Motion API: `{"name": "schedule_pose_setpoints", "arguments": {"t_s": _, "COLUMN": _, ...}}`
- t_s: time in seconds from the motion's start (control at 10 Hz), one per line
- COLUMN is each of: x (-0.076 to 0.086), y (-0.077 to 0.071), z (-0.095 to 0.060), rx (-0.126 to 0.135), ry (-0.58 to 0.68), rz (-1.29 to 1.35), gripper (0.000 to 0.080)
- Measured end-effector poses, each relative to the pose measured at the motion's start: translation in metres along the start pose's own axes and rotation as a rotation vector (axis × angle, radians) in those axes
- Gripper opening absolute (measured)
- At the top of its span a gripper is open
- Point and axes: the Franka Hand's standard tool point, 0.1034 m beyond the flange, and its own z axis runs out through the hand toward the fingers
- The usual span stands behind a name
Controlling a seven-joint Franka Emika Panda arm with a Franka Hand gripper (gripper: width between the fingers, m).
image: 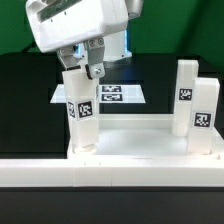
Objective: Assemble desk
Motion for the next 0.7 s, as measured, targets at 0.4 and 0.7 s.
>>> {"name": "schedule_pose_setpoints", "arguments": {"t_s": 0.4, "x": -0.0006, "y": -0.0029, "z": 0.0023, "rx": -0.003, "ry": -0.003, "rz": -0.38, "gripper": 0.0647}}
{"name": "schedule_pose_setpoints", "arguments": {"t_s": 0.7, "x": -0.0008, "y": -0.0026, "z": 0.0026, "rx": -0.003, "ry": -0.004, "rz": -0.624, "gripper": 0.0648}}
